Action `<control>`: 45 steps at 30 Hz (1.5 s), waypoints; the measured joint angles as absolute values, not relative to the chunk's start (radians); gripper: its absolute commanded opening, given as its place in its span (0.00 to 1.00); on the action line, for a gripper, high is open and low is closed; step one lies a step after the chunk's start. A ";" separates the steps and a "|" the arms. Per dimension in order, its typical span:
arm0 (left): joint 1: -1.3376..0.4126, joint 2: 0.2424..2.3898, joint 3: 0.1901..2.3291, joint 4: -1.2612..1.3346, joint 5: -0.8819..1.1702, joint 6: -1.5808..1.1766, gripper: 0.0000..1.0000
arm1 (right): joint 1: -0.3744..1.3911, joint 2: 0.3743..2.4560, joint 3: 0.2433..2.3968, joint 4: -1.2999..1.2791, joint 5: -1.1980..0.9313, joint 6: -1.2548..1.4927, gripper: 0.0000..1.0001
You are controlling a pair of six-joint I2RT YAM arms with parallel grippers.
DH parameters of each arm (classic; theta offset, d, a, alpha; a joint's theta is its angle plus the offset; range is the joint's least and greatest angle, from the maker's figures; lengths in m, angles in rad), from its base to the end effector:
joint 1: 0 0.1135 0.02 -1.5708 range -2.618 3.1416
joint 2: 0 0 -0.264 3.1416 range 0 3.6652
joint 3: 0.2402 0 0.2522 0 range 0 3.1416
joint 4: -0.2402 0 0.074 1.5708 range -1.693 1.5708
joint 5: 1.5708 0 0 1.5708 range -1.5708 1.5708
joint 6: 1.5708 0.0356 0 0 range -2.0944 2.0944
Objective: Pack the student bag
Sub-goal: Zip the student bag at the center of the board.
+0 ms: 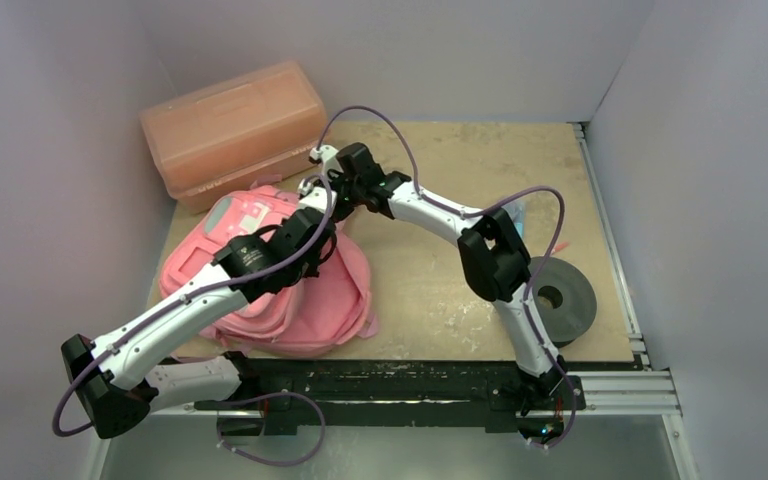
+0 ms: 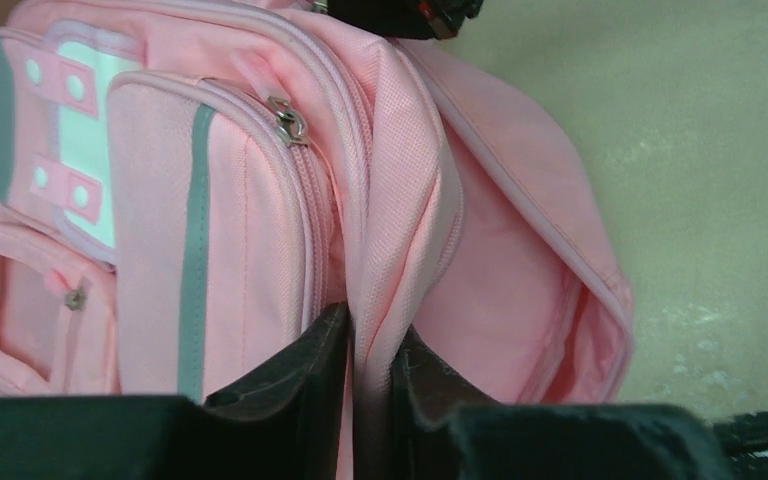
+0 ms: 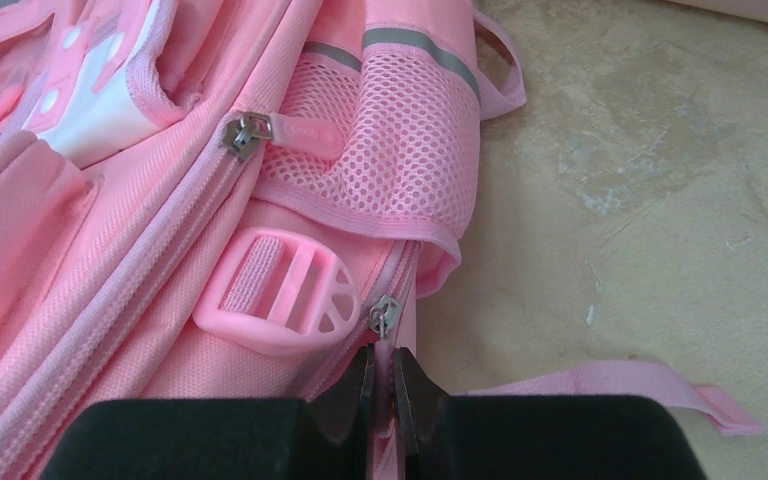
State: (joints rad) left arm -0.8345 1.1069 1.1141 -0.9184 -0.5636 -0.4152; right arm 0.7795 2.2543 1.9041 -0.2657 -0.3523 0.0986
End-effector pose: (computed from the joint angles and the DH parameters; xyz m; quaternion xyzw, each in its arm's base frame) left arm 0.1552 -0.1430 0.3291 0.1011 0.9076 0.0314 0.4062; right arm 0.3648 0.3778 0.2285 -0.3679 0.7974 0.3332 0.3433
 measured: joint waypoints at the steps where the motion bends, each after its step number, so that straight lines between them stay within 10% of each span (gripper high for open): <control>1: -0.828 1.107 1.114 -0.920 -0.538 -0.411 0.35 | 0.773 2.254 1.903 -0.266 -0.368 0.105 0.00; 11: -0.690 0.981 1.092 -0.842 -0.117 -0.405 0.60 | 0.735 2.254 1.902 -0.270 -0.448 0.138 0.00; 23: -0.190 1.174 1.104 -0.698 0.038 -0.623 0.27 | 0.727 2.254 1.901 -0.271 -0.463 0.139 0.00; 45: -0.123 1.451 0.931 -0.339 -0.001 -0.904 0.19 | 0.737 1.953 1.485 -0.246 -0.352 0.089 0.00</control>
